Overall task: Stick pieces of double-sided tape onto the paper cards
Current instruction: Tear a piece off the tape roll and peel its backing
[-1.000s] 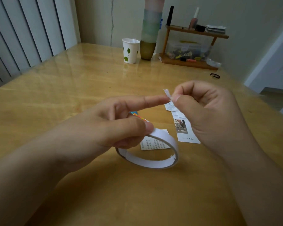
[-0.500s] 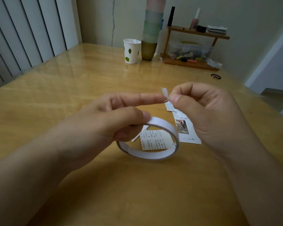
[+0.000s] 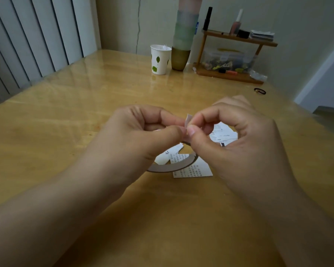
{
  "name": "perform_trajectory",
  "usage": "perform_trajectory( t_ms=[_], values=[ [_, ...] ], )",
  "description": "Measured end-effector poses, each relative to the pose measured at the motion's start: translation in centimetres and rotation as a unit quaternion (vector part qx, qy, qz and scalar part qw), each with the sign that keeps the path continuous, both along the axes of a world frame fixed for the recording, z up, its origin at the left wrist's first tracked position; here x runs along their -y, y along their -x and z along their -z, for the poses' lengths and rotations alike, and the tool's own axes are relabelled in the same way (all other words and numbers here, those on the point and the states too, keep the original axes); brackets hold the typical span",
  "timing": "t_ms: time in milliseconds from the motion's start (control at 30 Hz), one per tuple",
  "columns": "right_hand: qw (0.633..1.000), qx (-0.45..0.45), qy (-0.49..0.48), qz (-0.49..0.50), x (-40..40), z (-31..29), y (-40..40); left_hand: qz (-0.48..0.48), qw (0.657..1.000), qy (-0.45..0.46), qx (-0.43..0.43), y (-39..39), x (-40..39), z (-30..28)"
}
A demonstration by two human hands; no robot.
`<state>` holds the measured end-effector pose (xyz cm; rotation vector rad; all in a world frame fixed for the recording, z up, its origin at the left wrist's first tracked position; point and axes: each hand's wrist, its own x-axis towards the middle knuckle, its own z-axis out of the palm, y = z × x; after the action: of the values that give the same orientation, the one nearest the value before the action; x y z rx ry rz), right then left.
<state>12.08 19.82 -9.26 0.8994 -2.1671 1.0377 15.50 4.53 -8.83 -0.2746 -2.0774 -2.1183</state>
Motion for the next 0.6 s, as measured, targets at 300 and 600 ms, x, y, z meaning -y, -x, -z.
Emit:
perform_trajectory(
  t_ms=[300, 600],
  values=[
    [1.000, -0.006, 0.000, 0.001, -0.02, -0.13, -0.20, -0.018, 1.000, -0.008, 0.005, -0.34, -0.43, -0.46],
    [0.997, -0.064, -0.025, 0.035, 0.05, -0.23, -0.30, 0.007, 1.000, -0.022, 0.008, -0.43, -0.42, -0.65]
  ],
)
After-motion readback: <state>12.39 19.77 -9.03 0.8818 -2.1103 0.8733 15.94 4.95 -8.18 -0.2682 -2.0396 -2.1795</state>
